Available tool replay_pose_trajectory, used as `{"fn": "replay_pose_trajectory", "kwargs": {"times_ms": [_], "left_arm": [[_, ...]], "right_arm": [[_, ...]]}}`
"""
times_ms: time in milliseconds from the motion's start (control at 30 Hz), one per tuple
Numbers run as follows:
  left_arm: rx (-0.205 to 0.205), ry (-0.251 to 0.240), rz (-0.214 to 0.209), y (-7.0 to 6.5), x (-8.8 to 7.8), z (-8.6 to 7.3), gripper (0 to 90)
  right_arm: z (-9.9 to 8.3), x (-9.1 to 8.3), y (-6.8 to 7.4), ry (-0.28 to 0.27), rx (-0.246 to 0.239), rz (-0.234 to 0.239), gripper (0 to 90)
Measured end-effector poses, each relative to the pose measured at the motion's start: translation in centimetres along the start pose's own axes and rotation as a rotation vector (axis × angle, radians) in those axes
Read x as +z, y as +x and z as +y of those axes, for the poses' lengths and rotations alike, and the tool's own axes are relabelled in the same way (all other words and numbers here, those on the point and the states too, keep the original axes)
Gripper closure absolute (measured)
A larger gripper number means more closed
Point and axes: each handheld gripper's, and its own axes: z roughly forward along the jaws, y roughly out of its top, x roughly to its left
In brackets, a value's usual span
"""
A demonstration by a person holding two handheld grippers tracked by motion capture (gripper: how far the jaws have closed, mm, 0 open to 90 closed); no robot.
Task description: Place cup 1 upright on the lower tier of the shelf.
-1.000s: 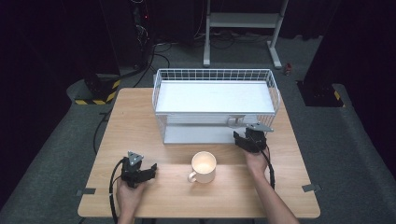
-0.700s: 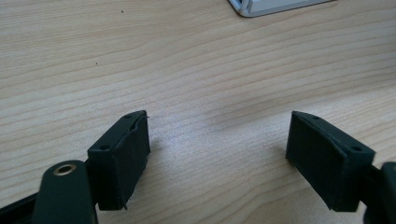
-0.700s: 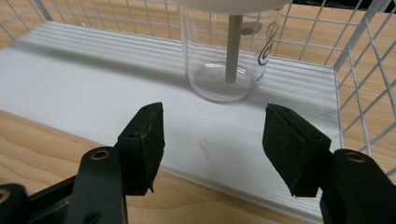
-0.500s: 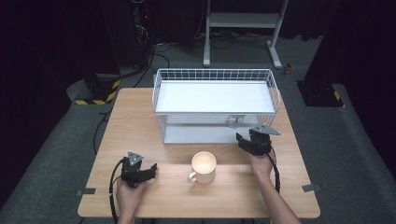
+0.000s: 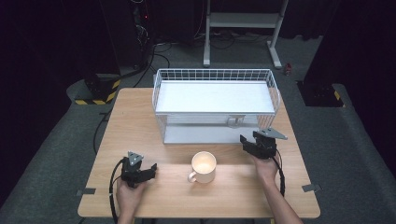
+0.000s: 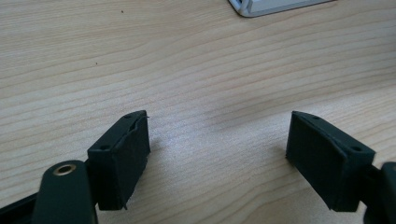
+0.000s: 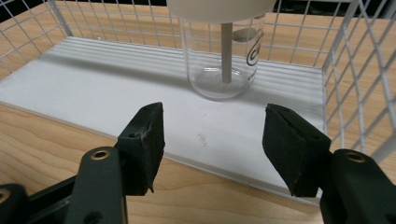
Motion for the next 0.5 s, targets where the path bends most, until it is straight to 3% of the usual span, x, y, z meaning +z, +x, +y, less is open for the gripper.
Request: {"fn": "replay_pose_trajectory", "kwargs": {"times_ms": [500], "left_arm": [[0.000, 0.001, 0.002, 0.0, 0.0, 0.0, 21.6]], "right_arm": [[-0.4, -1.8, -0.2, -0.035, -0.030, -0.007, 40.1]]}}
